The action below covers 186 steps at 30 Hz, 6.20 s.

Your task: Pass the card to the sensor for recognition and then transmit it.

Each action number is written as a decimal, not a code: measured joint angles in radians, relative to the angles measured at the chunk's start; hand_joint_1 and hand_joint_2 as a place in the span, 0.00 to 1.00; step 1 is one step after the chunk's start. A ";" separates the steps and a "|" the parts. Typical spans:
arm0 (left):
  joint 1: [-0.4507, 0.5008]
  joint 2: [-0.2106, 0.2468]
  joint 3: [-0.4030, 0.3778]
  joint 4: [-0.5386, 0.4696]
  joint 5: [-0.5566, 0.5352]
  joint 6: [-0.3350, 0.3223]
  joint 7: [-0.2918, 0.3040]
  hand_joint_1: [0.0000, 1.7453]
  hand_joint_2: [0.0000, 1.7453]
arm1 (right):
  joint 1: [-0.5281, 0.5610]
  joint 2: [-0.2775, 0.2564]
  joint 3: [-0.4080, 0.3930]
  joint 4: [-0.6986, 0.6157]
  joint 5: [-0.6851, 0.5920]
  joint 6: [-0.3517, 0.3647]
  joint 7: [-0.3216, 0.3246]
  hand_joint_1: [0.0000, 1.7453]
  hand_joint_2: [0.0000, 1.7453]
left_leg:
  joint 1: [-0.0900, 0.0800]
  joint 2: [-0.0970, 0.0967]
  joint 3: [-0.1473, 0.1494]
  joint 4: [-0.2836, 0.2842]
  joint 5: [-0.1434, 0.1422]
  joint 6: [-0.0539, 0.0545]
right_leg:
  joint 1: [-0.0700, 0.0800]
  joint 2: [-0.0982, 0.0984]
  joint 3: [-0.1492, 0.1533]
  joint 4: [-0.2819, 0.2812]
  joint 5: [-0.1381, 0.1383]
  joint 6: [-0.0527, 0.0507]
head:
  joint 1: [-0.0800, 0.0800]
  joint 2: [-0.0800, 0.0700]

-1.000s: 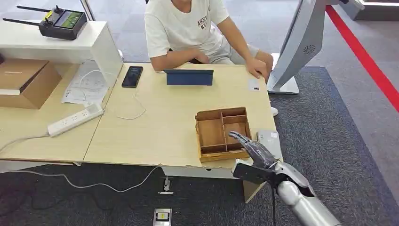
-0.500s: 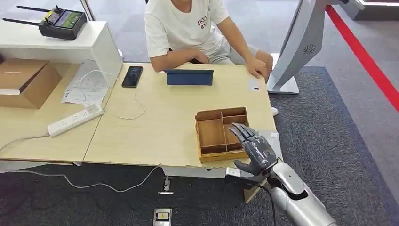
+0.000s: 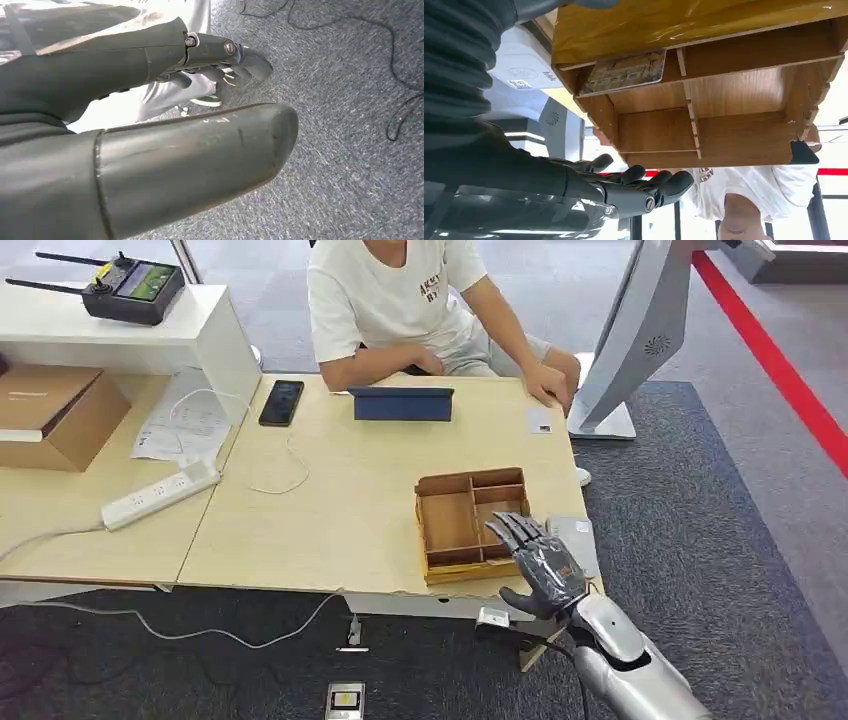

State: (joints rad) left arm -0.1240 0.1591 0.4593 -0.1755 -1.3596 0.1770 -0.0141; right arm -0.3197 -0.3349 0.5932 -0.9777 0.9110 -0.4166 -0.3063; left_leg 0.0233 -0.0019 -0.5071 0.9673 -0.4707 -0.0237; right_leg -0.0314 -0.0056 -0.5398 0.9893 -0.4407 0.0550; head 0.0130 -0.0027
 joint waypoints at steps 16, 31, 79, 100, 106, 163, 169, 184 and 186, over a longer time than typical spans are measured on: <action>-0.001 0.003 -0.010 0.000 0.001 0.000 -0.008 0.00 0.00 | -0.017 0.003 0.010 0.073 0.022 0.008 0.037 0.00 1.00 | 0.000 0.000 0.000 0.000 0.000 0.000 | 0.000 0.000 0.000 0.000 0.000 0.000 | 0.000 0.000; -0.001 0.003 -0.011 0.000 -0.001 0.000 -0.006 0.00 0.00 | -0.028 0.006 0.010 0.131 0.014 0.002 0.042 0.15 1.00 | 0.000 0.000 0.000 0.000 0.000 0.000 | 0.000 0.000 0.000 0.000 0.000 0.000 | 0.000 0.000; 0.000 0.003 -0.017 0.000 -0.002 0.015 -0.009 0.00 0.00 | -0.068 0.045 0.002 0.177 -0.038 -0.010 -0.003 1.00 1.00 | 0.000 0.000 0.000 0.000 0.000 0.000 | 0.000 0.000 0.000 0.000 0.000 0.000 | 0.000 0.000; 0.000 0.003 -0.018 0.000 -0.008 0.018 -0.018 0.00 0.00 | -0.073 0.047 -0.002 0.178 -0.039 -0.040 -0.009 1.00 1.00 | 0.000 0.000 0.000 0.000 0.000 0.000 | 0.000 0.000 0.000 0.000 0.000 0.000 | 0.000 0.000; 0.001 0.002 -0.018 0.000 0.001 0.018 -0.021 0.00 0.00 | -0.080 0.050 -0.024 0.125 -0.036 -0.047 0.005 1.00 1.00 | 0.000 0.000 0.000 0.000 0.000 0.000 | 0.000 0.000 0.000 0.000 0.000 0.000 | 0.000 0.000; -0.004 -0.018 -0.141 0.000 -0.060 0.045 -0.060 0.00 0.00 | -0.581 0.250 -0.114 0.459 -0.089 -0.050 -0.135 0.00 1.00 | 0.000 0.000 -0.003 0.000 0.001 0.000 | 0.000 0.000 -0.003 0.001 0.000 0.000 | 0.000 0.000; 0.010 -0.020 -0.140 0.000 -0.016 0.044 -0.037 0.00 0.00 | -0.539 0.250 -0.192 0.373 -0.608 0.171 -0.123 0.00 1.00 | 0.000 0.000 -0.002 0.000 0.000 0.000 | 0.000 0.000 -0.003 0.001 0.000 0.000 | 0.000 0.000; 0.021 -0.027 -0.125 0.001 0.030 0.022 -0.008 0.00 0.00 | -0.263 0.114 -0.491 -0.240 -1.296 0.144 0.115 0.00 1.00 | 0.000 -0.001 -0.002 0.001 0.000 0.000 | 0.000 -0.001 -0.002 -0.001 0.000 0.000 | 0.000 0.000; 0.025 -0.027 -0.119 0.001 0.039 0.021 -0.006 0.00 0.00 | -0.208 0.073 -0.566 -0.317 -1.336 0.103 0.126 0.00 1.00 | 0.000 -0.001 -0.002 0.002 0.000 0.000 | 0.000 -0.001 -0.003 -0.002 0.000 0.000 | 0.000 0.000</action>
State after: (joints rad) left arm -0.0988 0.1316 0.3399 -0.1743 -1.3210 0.1976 -0.0202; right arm -0.5278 -0.2622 0.0273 -1.2945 -0.4246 -0.3137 -0.1801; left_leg 0.0231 -0.0029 -0.5091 0.9690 -0.4709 -0.0236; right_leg -0.0315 -0.0070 -0.5428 0.9876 -0.4408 0.0553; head 0.0134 -0.0027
